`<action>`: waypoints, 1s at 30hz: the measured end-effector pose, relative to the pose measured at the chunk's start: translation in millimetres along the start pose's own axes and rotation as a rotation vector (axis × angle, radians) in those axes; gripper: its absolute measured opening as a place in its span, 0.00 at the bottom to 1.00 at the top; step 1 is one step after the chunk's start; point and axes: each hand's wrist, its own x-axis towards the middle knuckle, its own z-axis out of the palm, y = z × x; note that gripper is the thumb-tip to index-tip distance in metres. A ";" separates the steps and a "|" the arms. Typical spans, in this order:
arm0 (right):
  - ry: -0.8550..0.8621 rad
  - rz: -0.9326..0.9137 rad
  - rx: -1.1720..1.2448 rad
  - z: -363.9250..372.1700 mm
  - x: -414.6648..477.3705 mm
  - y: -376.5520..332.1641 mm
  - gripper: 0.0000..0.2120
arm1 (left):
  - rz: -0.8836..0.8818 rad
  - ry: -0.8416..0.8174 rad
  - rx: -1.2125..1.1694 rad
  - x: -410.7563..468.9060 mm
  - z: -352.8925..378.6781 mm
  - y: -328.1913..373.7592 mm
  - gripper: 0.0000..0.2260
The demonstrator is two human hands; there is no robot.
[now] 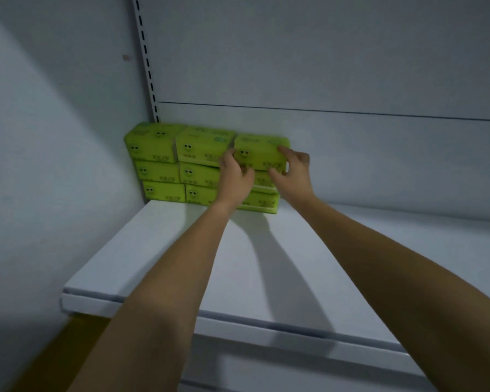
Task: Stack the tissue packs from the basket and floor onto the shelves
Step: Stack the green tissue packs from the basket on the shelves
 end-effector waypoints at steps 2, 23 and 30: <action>0.003 -0.017 -0.062 4.3 1.5 0.2 0.27 | 0.043 -0.043 0.111 -0.6 2.5 -3.7 0.18; -0.313 -0.134 -0.532 -5.3 -157.9 -17.8 0.28 | 0.283 -0.440 0.511 -150.9 -73.4 -12.3 0.21; -0.224 -0.154 -0.537 -1.7 -246.8 -43.1 0.26 | 0.420 -0.397 0.592 -230.0 -117.4 -23.3 0.21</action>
